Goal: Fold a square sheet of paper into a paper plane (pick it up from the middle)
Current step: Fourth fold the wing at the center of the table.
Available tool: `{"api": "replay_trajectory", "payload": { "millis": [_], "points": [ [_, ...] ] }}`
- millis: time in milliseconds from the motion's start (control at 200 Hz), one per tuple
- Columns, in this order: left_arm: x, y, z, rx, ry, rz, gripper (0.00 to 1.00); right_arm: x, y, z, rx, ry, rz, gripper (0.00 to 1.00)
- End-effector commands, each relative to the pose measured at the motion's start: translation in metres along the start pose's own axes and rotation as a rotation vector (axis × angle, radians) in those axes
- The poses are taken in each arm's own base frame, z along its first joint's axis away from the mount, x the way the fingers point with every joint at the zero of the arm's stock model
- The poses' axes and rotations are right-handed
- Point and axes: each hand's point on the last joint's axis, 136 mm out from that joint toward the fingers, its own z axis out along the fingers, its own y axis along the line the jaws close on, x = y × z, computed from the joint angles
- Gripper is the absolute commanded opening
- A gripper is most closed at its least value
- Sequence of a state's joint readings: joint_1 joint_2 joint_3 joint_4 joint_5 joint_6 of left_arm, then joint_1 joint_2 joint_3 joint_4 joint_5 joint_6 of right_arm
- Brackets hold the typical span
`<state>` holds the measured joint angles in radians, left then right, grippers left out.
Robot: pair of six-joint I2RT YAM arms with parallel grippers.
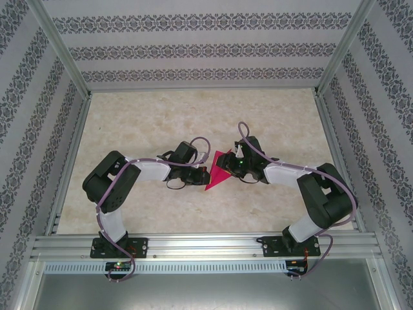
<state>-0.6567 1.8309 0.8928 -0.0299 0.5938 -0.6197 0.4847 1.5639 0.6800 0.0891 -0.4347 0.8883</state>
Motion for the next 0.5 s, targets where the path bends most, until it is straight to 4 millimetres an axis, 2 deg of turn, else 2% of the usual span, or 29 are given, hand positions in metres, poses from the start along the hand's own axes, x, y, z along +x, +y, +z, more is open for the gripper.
{"api": "replay_trajectory", "payload": {
  "millis": [0, 335, 495],
  "points": [
    [-0.0027, -0.0085, -0.0022, 0.032, -0.017, 0.012, 0.0, -0.0002, 0.0009, -0.0038, 0.007, -0.022, -0.03, 0.43],
    [-0.0027, -0.0062, -0.0016, 0.029, -0.013, 0.003, 0.0, -0.001, -0.0029, -0.0071, 0.024, -0.041, -0.025, 0.44],
    [-0.0033, -0.0066, -0.001, 0.036, -0.009, 0.001, 0.0, -0.0038, 0.0039, -0.0122, 0.007, -0.057, -0.036, 0.45]
  ]
}}
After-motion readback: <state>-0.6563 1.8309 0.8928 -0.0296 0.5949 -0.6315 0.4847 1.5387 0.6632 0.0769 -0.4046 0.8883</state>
